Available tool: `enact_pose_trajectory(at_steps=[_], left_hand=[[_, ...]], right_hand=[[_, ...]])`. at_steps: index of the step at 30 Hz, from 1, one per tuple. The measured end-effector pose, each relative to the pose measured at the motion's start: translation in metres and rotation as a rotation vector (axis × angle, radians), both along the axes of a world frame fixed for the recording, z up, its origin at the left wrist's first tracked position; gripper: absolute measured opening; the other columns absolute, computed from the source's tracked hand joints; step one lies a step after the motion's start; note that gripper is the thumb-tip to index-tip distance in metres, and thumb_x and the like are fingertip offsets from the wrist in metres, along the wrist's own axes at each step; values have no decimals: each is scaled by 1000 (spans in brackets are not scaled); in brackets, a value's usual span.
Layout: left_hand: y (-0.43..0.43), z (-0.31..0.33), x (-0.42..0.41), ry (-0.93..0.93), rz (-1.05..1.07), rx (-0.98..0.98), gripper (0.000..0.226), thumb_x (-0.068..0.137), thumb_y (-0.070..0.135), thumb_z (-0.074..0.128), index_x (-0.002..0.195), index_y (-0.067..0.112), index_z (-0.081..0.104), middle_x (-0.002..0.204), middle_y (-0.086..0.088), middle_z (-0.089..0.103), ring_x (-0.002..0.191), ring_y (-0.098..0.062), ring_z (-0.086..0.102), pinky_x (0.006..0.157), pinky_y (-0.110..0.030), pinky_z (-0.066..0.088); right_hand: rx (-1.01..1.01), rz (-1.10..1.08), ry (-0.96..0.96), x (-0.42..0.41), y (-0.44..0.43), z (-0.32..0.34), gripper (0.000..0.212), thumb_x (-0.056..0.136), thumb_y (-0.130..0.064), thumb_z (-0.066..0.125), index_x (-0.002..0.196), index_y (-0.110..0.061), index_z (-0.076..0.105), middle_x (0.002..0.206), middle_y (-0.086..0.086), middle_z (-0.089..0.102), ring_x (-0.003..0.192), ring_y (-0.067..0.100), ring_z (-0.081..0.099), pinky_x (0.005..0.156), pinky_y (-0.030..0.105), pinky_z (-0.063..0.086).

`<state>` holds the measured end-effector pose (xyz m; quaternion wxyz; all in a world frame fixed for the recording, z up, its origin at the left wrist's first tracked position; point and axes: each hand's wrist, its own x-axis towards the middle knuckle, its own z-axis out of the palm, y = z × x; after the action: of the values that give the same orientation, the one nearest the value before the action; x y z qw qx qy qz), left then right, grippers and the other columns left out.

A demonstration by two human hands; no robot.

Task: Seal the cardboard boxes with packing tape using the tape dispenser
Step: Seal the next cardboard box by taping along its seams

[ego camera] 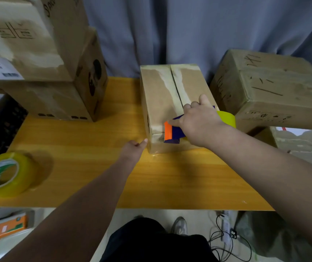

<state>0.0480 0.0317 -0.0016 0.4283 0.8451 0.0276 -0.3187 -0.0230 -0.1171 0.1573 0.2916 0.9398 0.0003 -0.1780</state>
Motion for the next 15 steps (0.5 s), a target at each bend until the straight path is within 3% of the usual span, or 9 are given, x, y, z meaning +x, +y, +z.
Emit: enact_pose_trajectory(at_steps=[2,4,7,9,11,13,15], left_hand=[[-4,-1,-1,61,23,-38,45,91,51,52,84,6,55,66,-11,43,60,-38,44,52,-32,30],[-9,-4,0,122,51,-62,38,92,51,52,77,17,48,68,-3,39,55,-20,34,52,-28,26],[-12,-9,0,237,76,-88,42,92,54,48,100,13,54,76,-1,46,60,-14,38,54,-27,31],[-14,-10,-1,301,102,-101,48,92,55,46,115,14,54,85,1,54,67,-13,46,58,-26,37],[-14,-12,-2,335,140,-124,55,92,56,46,128,15,48,107,-1,58,85,-16,55,67,-30,46],[-12,-17,-5,334,157,-100,73,87,62,50,140,14,34,131,-4,50,106,-21,56,77,-37,51],[-8,-27,-6,187,165,39,84,85,61,54,146,10,27,144,-9,40,122,-31,48,90,-44,47]], right_hand=[[9,-8,-5,-1,0,0,48,97,-26,43,143,-38,34,122,11,49,112,30,48,100,44,24],[20,-17,-8,-1,1,-1,48,97,-28,44,143,-38,35,123,12,49,113,31,47,100,44,23],[34,-18,-22,-2,1,-2,47,96,-28,46,141,-38,37,122,11,49,114,30,47,101,44,23],[46,-15,-26,-2,1,-3,46,96,-27,46,140,-38,38,121,12,50,113,31,48,101,44,23],[47,-9,-28,-3,1,-3,47,96,-27,45,141,-39,37,120,12,50,112,31,48,100,44,23],[47,-2,-27,-3,0,-2,49,95,-27,45,141,-40,36,118,11,50,110,31,48,99,44,24],[42,6,-26,-3,-1,-2,48,95,-27,46,141,-39,38,117,11,50,109,31,49,100,44,24]])
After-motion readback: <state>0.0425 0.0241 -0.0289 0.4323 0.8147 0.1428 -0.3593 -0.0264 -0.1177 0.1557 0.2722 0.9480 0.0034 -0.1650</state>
